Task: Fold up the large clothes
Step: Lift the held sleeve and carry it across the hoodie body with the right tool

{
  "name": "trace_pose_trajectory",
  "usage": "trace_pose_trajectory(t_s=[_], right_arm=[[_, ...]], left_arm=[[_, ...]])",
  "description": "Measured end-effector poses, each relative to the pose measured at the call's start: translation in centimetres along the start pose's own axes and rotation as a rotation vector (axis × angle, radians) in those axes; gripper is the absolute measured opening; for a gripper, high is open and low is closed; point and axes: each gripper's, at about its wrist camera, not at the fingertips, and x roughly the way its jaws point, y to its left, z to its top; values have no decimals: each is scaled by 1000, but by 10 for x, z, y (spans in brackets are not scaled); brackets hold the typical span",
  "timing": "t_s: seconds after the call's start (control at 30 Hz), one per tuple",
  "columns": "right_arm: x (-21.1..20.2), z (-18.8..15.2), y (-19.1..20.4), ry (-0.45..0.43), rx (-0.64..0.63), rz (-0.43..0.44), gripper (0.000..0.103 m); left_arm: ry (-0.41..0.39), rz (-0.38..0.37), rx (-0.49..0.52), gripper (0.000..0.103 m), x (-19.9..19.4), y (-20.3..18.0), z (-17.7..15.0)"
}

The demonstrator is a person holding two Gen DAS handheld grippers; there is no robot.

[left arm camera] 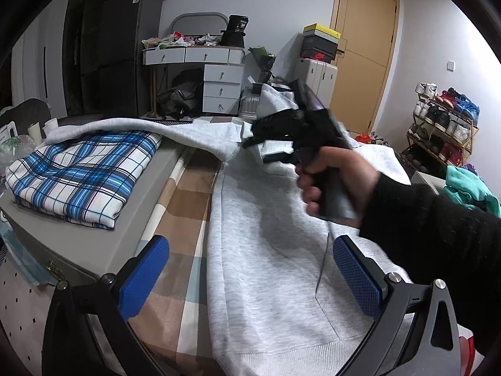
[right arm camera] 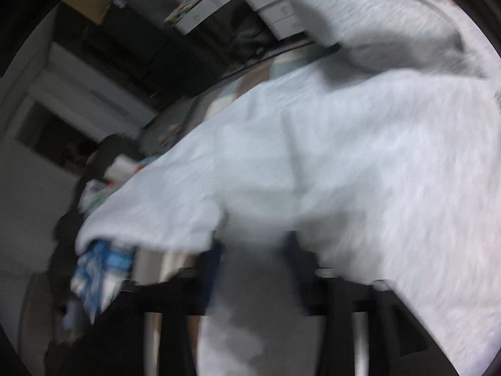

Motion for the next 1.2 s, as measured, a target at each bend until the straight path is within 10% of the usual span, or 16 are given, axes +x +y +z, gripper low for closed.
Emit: trace_pose_trajectory(t_s=[0.2,0.47,0.63,0.93,1.2], right_arm=[[-99,-14,-13,-132,-100,65,79],[-229,-11,-162,-307,70,-439,82],[-233,-29,-256,-162,328,-317,62],[-226,-10,-191,-186,86,-456,62],[-124,-19,-143,59,-227,-715,47]], left_arm=[[-3,-8,10,102,-2,-5,1],[14,-26,45,102,0,-25,-2],[36,-34,70,102,2,-40,-3],[21,-34,114,102,3,-57,-1],[-22,-5,88,102,4,-44,5]])
